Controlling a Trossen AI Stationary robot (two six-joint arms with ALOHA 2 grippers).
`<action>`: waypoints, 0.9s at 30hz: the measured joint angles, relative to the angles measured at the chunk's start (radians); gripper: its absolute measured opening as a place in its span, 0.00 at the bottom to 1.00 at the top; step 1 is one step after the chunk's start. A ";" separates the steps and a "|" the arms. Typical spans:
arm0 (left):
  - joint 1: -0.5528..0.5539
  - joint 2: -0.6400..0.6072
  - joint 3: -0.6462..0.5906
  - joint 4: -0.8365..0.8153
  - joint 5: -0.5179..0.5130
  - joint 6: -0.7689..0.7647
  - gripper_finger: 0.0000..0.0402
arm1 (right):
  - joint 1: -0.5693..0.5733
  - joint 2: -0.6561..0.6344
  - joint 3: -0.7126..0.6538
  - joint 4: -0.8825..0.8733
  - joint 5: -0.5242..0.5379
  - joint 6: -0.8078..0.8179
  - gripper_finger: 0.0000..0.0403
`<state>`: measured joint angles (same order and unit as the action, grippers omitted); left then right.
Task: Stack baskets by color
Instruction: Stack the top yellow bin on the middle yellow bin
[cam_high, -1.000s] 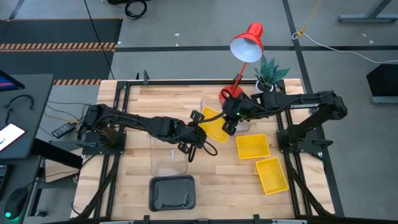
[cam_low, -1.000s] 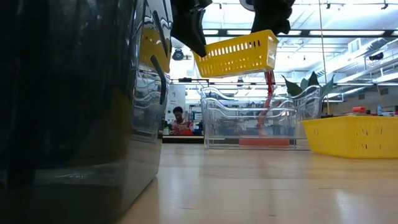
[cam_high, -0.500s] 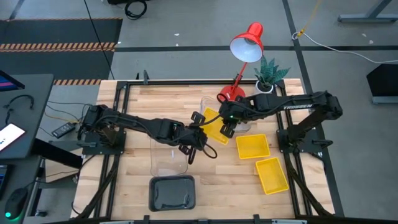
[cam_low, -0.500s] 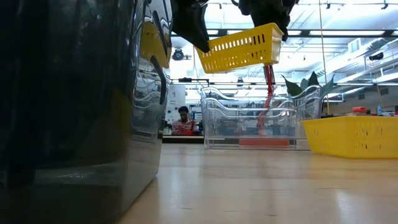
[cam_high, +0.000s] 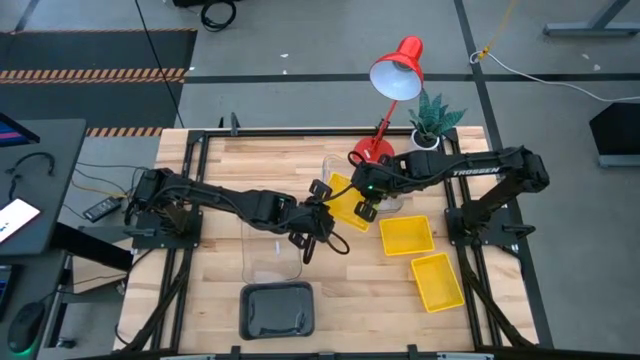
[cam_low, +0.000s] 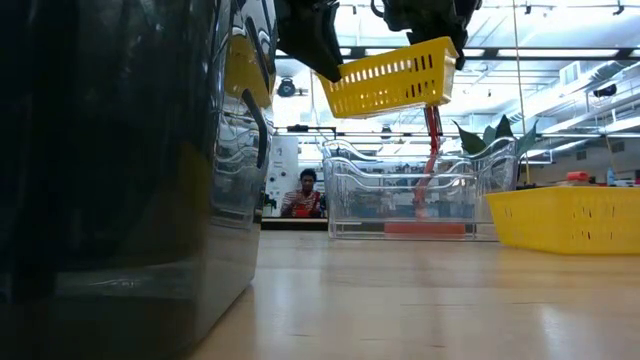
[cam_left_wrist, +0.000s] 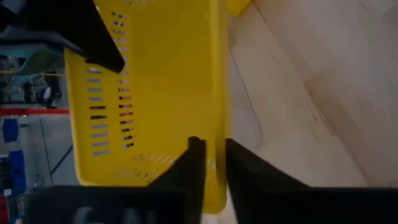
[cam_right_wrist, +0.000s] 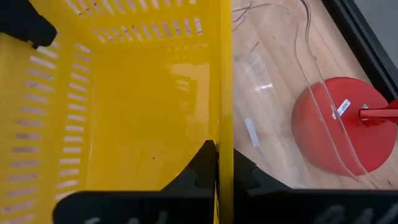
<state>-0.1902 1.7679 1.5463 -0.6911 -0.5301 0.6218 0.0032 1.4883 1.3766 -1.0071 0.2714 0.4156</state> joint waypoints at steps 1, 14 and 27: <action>0.000 0.000 0.000 0.008 0.000 -0.004 0.20 | 0.000 0.000 0.000 0.000 -0.003 0.000 0.02; -0.045 -0.001 -0.026 0.043 0.111 -0.103 0.45 | 0.048 -0.017 0.000 -0.203 -0.003 -0.019 0.01; -0.169 -0.003 -0.226 0.202 0.200 -0.009 0.30 | 0.143 -0.230 -0.188 -0.205 -0.080 -0.041 0.01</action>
<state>-0.3592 1.7645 1.3206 -0.4889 -0.3298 0.6131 0.1459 1.2579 1.1888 -1.2125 0.1917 0.3748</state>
